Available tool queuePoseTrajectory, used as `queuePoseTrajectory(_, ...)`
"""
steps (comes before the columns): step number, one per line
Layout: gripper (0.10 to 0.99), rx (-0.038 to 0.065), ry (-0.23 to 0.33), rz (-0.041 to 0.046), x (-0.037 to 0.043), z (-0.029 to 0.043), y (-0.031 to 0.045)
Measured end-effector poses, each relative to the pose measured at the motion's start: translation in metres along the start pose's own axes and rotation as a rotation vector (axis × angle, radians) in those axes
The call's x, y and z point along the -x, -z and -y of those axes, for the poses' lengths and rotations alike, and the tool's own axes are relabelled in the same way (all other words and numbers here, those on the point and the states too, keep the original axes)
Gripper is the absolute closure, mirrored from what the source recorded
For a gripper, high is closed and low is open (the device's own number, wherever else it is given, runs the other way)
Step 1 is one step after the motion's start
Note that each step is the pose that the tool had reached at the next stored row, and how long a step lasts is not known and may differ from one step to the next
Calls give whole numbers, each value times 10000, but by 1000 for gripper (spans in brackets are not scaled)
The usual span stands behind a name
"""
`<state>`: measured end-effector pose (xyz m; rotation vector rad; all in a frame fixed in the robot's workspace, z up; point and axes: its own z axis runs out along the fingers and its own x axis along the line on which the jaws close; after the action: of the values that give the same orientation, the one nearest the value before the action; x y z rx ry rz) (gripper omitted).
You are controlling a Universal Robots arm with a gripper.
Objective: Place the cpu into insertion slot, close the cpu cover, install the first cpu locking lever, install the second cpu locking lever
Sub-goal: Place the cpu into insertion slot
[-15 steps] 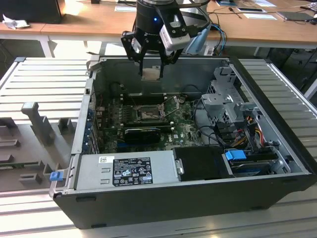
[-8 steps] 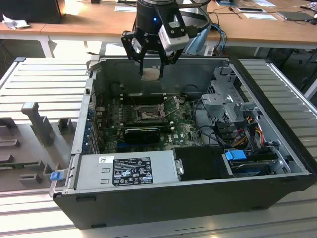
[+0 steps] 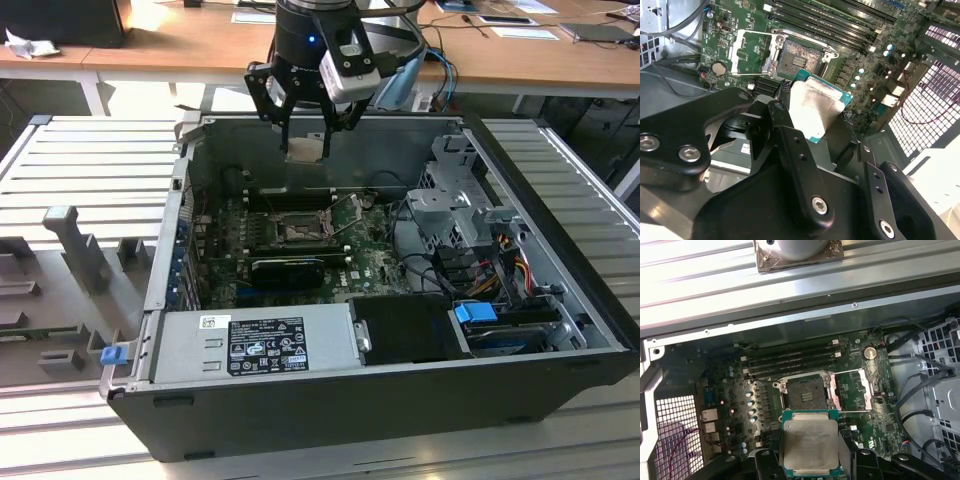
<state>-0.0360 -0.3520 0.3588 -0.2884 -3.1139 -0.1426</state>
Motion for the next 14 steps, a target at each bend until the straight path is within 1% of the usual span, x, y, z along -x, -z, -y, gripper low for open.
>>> queuePoseTrajectory(14,557,3,-171,16,0,0,0)
